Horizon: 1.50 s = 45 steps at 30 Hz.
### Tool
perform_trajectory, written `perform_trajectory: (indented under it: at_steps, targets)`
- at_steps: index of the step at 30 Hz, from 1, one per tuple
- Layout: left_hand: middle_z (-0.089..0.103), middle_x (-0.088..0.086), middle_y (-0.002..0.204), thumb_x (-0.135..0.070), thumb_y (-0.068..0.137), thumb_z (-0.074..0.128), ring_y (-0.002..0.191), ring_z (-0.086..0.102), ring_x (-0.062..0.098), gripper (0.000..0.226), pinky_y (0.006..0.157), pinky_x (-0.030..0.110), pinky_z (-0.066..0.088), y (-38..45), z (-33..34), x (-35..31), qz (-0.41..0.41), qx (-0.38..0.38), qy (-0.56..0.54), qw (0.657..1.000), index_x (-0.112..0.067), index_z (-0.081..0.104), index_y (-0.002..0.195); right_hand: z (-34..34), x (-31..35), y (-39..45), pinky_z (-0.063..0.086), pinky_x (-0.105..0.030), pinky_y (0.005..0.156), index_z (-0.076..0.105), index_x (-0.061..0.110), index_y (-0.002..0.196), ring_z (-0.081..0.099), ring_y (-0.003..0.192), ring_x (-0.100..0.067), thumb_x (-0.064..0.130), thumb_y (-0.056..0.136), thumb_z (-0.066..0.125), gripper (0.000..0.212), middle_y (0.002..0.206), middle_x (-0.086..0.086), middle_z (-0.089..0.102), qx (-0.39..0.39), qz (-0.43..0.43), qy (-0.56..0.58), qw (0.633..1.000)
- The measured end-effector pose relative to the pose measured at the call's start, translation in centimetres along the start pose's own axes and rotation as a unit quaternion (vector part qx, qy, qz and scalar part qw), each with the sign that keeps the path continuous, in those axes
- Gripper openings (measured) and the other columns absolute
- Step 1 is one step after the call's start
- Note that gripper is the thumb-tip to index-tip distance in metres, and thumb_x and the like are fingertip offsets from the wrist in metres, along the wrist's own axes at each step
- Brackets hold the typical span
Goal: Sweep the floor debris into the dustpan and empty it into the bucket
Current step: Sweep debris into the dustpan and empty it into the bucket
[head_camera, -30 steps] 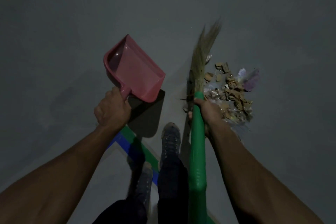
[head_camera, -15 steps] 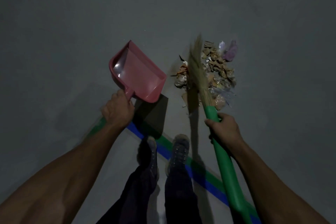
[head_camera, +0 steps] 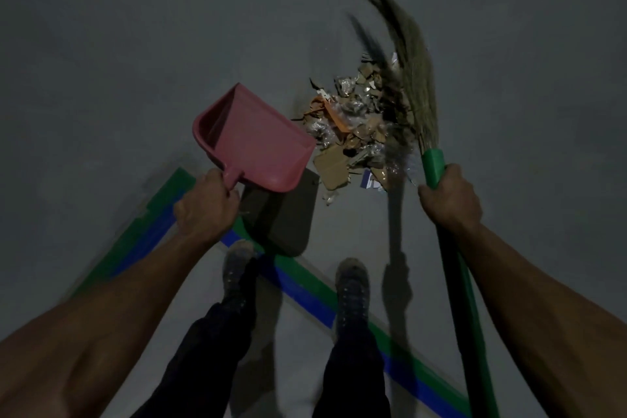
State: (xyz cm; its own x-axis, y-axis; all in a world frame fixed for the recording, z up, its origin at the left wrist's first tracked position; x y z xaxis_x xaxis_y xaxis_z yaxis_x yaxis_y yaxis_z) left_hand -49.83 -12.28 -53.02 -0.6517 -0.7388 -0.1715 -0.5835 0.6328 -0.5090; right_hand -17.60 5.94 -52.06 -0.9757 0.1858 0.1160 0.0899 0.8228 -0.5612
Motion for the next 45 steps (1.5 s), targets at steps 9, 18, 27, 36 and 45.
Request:
perform_trajectory:
  at_steps: [9, 18, 27, 36, 45]
  targets:
    - [0.048, 0.004, 0.081, -0.031, 0.096, 0.048, 0.067, 0.042, 0.02, 0.02, 0.053, 0.03, 0.022, -1.9, 6.0, -4.9, -0.022, -0.034, 0.001, 0.999, -0.012, 0.047, 0.091, -2.1, -5.7, 12.2, 0.054, -0.039, 0.069, 0.048, 0.003, 0.123, 0.067, 0.079, -0.032, 0.031, 0.094, 0.055, 0.041, 0.108, -0.022, 0.064, 0.025, 0.025, 0.016, 0.999]
    - [0.05, 0.005, 0.081, -0.031, 0.096, 0.049, 0.066, 0.046, 0.022, 0.018, 0.052, 0.028, 0.027, -4.2, 9.3, -6.3, -0.04, -0.037, 0.006, 0.998, -0.013, 0.049, 0.092, 2.9, -6.3, 11.4, 0.048, -0.041, 0.085, 0.049, 0.009, 0.12, 0.06, 0.101, -0.036, 0.026, 0.092, 0.054, 0.034, 0.114, -0.017, 0.06, 0.093, -0.092, -0.114, 0.985]
    - [0.05, 0.004, 0.081, -0.033, 0.096, 0.049, 0.069, 0.049, 0.023, 0.023, 0.058, 0.031, 0.034, -6.7, 9.4, -4.7, -0.062, -0.017, 0.004, 0.998, -0.01, 0.051, 0.097, 0.7, -9.3, 7.2, 0.037, -0.03, 0.065, 0.048, 0.01, 0.122, 0.057, 0.084, -0.035, 0.028, 0.093, 0.057, 0.035, 0.099, -0.015, 0.059, 0.029, -0.126, -0.06, 0.99]
    - [0.059, 0.011, 0.089, -0.032, 0.094, 0.049, 0.079, 0.059, 0.032, 0.022, 0.066, 0.037, 0.047, -7.1, 11.7, -1.8, -0.067, 0.016, 0.001, 0.998, -0.011, 0.054, 0.102, 2.1, -6.9, 13.4, 0.053, -0.032, 0.054, 0.054, 0.004, 0.115, 0.066, 0.061, -0.028, 0.022, 0.087, 0.06, 0.034, 0.095, -0.02, 0.067, 0.057, 0.003, -0.027, 0.998]
    - [0.06, 0.011, 0.09, -0.031, 0.092, 0.05, 0.076, 0.055, 0.028, 0.022, 0.063, 0.033, 0.042, -7.2, 13.0, 0.1, -0.069, 0.051, 0.006, 0.996, -0.012, 0.054, 0.101, 4.0, -8.7, 7.8, 0.056, -0.049, 0.082, 0.048, 0.01, 0.12, 0.065, 0.088, -0.037, 0.028, 0.092, 0.057, 0.035, 0.105, -0.018, 0.062, 0.062, -0.048, -0.055, 0.995]
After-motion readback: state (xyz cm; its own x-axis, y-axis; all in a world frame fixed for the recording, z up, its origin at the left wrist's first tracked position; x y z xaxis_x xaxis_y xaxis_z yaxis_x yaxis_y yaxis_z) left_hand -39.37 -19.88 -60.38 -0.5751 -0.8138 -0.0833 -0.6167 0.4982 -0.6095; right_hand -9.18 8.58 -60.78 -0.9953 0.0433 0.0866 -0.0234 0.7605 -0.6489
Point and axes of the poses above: each hand's wrist, its own y-axis towards the middle knuckle, its own z-axis out of the palm, x = y × z, the point moved 2 cm from there along y, towards the middle knuckle
